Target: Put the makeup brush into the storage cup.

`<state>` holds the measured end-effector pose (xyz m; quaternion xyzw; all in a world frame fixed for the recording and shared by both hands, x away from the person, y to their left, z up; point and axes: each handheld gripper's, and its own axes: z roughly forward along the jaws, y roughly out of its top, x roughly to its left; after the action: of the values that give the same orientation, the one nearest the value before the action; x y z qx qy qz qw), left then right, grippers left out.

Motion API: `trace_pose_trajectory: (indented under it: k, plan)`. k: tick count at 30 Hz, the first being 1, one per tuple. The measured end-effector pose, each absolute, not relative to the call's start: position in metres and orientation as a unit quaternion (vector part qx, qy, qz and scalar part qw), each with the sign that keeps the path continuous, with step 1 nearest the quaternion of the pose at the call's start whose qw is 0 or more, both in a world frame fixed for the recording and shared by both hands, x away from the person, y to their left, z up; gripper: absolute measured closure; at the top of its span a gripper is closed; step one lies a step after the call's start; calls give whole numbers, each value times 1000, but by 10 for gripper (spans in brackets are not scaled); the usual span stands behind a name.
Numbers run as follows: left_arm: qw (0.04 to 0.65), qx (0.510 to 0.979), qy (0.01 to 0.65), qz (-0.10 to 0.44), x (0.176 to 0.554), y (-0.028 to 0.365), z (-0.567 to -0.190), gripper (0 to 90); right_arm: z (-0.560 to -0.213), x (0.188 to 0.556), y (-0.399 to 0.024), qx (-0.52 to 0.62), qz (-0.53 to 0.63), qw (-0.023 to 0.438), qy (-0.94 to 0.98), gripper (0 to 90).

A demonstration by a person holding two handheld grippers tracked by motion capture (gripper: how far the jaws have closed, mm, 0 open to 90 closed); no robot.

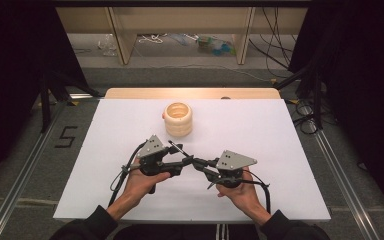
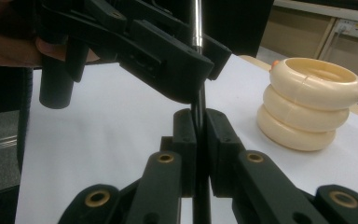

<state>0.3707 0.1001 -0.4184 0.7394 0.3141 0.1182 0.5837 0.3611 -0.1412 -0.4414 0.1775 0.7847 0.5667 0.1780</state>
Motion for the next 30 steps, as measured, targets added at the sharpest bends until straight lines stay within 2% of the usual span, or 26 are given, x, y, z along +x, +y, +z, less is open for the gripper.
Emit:
trace_pose_trajectory:
  k: [15, 30]
  plan:
    - [596, 733, 312, 101, 371, 101, -419, 536, -442, 362, -141, 173, 569, 173, 785, 840]
    - [628, 710, 315, 42, 374, 106, -423, 696, -443, 361, -140, 172, 563, 173, 790, 841]
